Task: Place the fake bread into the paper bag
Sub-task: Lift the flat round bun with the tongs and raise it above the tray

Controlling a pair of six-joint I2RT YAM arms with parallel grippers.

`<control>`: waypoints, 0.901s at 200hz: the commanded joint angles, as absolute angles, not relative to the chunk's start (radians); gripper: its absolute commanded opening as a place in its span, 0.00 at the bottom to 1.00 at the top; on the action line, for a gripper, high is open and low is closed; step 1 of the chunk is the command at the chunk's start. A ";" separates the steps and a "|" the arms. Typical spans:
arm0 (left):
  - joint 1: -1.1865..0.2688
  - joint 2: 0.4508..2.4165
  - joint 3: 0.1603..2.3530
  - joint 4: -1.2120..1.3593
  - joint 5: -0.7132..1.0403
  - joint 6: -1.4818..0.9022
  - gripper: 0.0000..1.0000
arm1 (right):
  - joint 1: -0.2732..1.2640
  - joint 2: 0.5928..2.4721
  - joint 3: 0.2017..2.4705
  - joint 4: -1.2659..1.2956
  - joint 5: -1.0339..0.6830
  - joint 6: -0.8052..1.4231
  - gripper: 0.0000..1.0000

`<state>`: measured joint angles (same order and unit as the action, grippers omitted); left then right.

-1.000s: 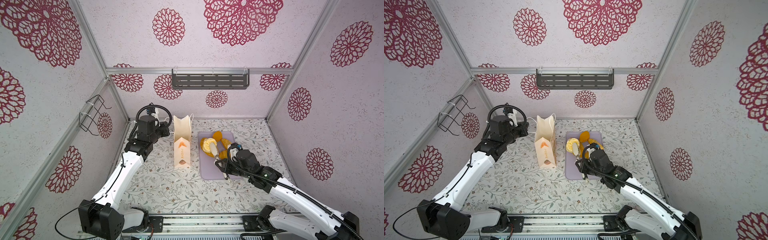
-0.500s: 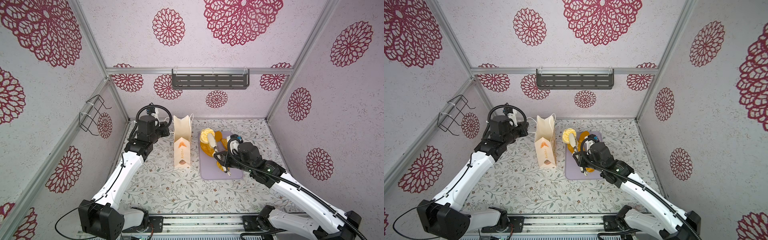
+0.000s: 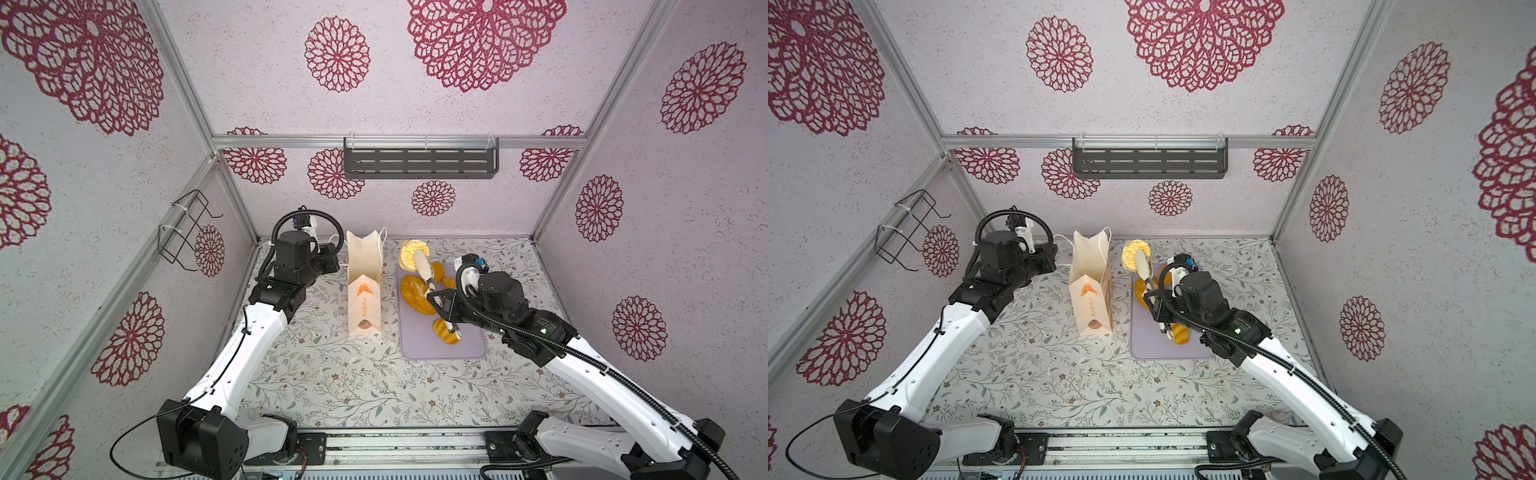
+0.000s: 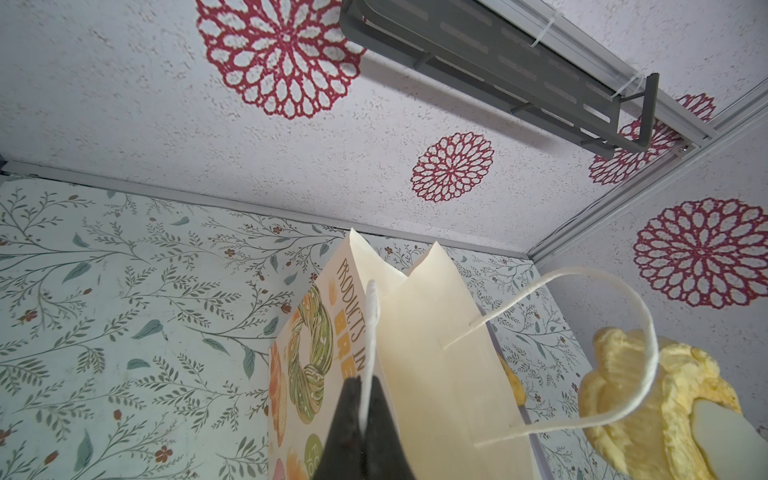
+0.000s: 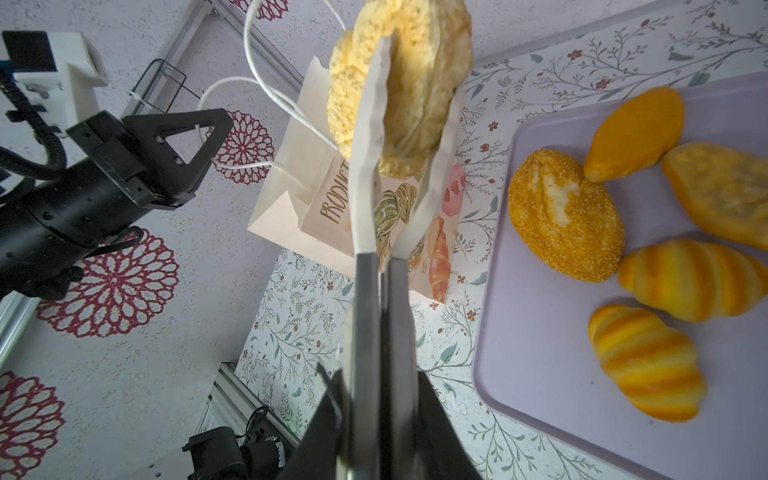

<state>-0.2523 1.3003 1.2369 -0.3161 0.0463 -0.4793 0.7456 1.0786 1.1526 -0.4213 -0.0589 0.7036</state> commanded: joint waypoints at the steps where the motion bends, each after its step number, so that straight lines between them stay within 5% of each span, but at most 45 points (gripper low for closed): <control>1: -0.249 1.281 1.247 -0.304 0.048 -0.474 0.00 | 0.743 1.084 1.234 -0.388 -0.039 0.651 0.16; 180: -0.251 1.275 1.243 -0.301 0.044 -0.474 0.00 | 0.745 1.212 1.481 -0.313 -0.078 0.603 0.15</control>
<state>-0.2523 1.3003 1.2369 -0.3157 0.0448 -0.4793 0.7460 1.2156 1.4147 -0.4149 -0.0807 0.6270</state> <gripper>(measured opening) 0.052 0.257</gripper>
